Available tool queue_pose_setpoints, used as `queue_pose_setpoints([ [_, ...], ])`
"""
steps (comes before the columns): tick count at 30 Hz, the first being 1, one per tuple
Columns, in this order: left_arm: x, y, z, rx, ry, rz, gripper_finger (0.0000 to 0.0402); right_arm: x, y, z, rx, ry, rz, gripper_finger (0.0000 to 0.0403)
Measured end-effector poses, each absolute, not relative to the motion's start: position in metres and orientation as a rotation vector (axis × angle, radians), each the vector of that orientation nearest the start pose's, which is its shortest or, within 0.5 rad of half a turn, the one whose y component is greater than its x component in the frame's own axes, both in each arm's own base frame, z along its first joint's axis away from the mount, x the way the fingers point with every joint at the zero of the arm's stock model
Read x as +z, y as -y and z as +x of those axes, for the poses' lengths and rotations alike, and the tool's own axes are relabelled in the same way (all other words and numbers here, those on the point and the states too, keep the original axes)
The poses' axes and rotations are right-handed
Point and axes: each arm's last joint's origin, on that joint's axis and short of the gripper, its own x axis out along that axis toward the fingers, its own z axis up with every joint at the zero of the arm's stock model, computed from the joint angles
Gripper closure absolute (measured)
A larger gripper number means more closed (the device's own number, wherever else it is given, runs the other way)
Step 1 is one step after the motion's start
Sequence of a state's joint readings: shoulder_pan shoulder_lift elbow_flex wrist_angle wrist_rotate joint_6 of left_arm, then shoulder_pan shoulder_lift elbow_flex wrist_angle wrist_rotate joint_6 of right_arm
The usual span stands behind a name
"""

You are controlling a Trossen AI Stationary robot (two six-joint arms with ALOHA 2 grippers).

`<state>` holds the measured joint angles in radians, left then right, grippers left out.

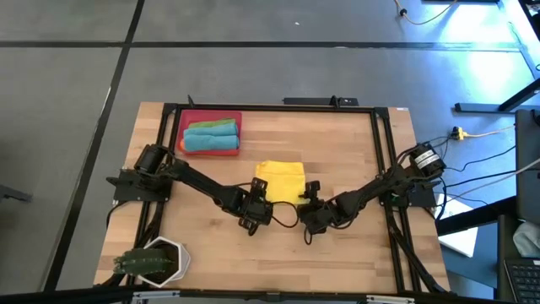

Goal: Roll microfiber towels into tight, uniform cylinder then place into a basket
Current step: Roll the yellow microfiber towel

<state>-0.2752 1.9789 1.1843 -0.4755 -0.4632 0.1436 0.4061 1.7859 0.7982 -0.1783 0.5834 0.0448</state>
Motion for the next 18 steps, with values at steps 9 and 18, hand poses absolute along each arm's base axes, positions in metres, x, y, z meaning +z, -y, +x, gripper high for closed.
queue_pose_setpoints([
  [9, 0.1208, 0.0810, 0.3584, 0.088, -1.211, 0.599, 0.0224, 0.1036, -0.0999, 0.2793, -0.212, -1.026, -0.536, 0.0246],
  [18, 0.1190, 0.0815, 0.3586, 0.095, -1.206, 0.556, 0.0344, 0.1031, -0.0980, 0.2794, -0.169, -1.057, -0.426, 0.0355],
])
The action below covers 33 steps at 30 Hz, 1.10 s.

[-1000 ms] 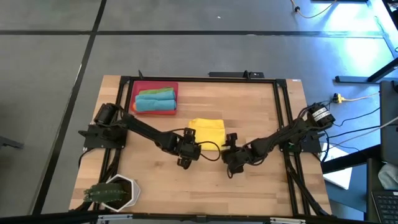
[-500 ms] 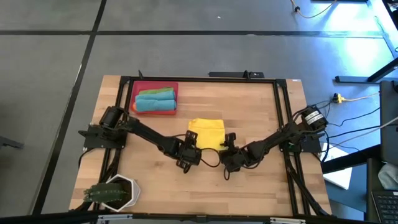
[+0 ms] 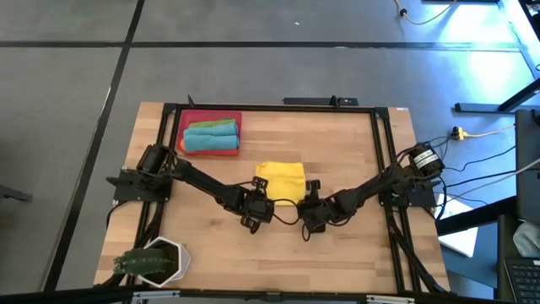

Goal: Roll microfiber towels into tight, uniform cylinder then place into a basket
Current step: Roll the yellow microfiber towel

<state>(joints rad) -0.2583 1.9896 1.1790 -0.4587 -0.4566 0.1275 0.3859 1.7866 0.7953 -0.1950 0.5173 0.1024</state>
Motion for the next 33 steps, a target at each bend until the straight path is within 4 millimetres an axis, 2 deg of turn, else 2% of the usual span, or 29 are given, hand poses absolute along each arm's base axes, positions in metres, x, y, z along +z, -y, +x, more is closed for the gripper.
queue_pose_setpoints([
  [3, 0.122, 0.087, 0.357, 0.070, -1.201, 0.489, 0.0390, 0.105, -0.099, 0.280, -0.166, -1.069, -0.362, 0.0391],
  [8, 0.132, 0.102, 0.351, 0.028, -1.172, 0.382, 0.0395, 0.113, -0.110, 0.284, -0.132, -1.088, -0.310, 0.0376],
  [13, 0.152, 0.117, 0.344, -0.082, -1.137, 0.253, 0.0398, 0.129, -0.129, 0.290, 0.065, -1.099, -0.162, 0.0387],
  [17, 0.172, 0.131, 0.334, -0.161, -1.106, 0.177, 0.0400, 0.152, -0.141, 0.292, 0.222, -1.033, -0.028, 0.0395],
  [21, 0.187, 0.135, 0.329, -0.258, -1.074, 0.142, 0.0400, 0.168, -0.137, 0.289, 0.340, -0.942, 0.078, 0.0391],
  [24, 0.192, 0.129, 0.329, -0.329, -1.076, 0.104, 0.0401, 0.170, -0.122, 0.287, 0.384, -0.881, 0.171, 0.0394],
  [26, 0.189, 0.121, 0.331, -0.371, -1.069, 0.074, 0.0401, 0.164, -0.111, 0.284, 0.381, -0.858, 0.228, 0.0396],
  [33, 0.153, 0.068, 0.332, -0.436, -1.016, -0.132, 0.0401, 0.123, -0.072, 0.267, 0.259, -0.864, 0.429, 0.0394],
])
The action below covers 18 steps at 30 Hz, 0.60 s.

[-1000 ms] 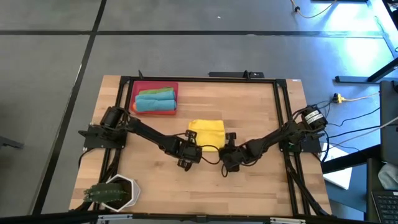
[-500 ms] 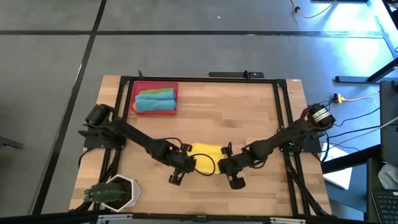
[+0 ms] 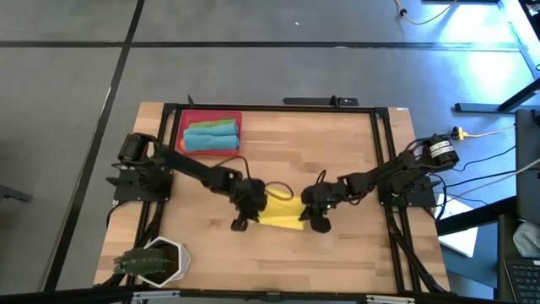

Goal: Roll microfiber towels into tight, uniform cylinder then place into a basket
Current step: Roll the yellow microfiber towel

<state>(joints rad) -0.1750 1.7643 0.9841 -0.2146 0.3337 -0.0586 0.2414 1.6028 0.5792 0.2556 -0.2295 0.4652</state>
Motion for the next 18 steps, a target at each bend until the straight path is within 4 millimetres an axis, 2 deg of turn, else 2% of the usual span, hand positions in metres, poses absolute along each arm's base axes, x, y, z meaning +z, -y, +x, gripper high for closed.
queue_pose_setpoints([
  [4, 0.136, 0.039, 0.325, -0.392, -1.006, -0.217, 0.0401, 0.112, -0.058, 0.259, 0.180, -0.820, 0.487, 0.0394],
  [9, 0.131, 0.019, 0.323, -0.327, -0.987, -0.267, 0.0398, 0.105, -0.047, 0.255, 0.099, -0.836, 0.483, 0.0394],
  [14, 0.131, 0.016, 0.322, -0.358, -0.994, -0.303, 0.0377, 0.102, -0.044, 0.250, 0.094, -0.880, 0.453, 0.0394],
  [18, 0.137, 0.022, 0.323, -0.376, -1.021, -0.368, 0.0378, 0.106, -0.045, 0.249, 0.146, -0.880, 0.457, 0.0394],
])
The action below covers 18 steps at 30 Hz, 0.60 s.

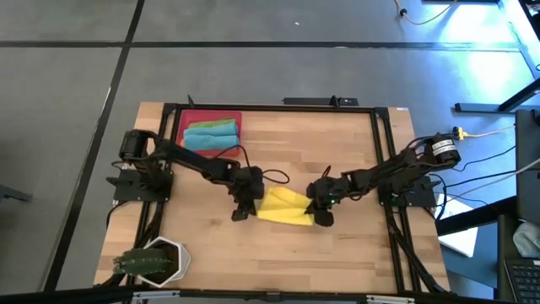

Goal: Roll microfiber towels into tight, uniform cylinder then place into a basket
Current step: Roll the yellow microfiber towel

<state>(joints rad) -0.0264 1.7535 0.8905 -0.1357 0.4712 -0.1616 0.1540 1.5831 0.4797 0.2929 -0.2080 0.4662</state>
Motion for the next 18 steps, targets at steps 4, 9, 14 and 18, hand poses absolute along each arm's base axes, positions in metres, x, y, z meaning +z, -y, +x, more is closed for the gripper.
queue_pose_setpoints([
  [4, 0.141, 0.036, 0.324, -0.391, -1.052, -0.387, 0.0398, 0.114, -0.049, 0.246, 0.180, -0.878, 0.456, 0.0393],
  [9, 0.149, 0.053, 0.329, -0.416, -1.026, -0.343, 0.0394, 0.125, -0.054, 0.240, 0.179, -0.873, 0.446, 0.0393],
  [14, 0.162, 0.064, 0.338, -0.391, -0.973, -0.301, 0.0397, 0.135, -0.058, 0.233, 0.136, -0.870, 0.445, 0.0393],
  [18, 0.171, 0.069, 0.345, -0.397, -0.933, -0.267, 0.0399, 0.148, -0.062, 0.226, 0.124, -0.832, 0.428, 0.0393],
])
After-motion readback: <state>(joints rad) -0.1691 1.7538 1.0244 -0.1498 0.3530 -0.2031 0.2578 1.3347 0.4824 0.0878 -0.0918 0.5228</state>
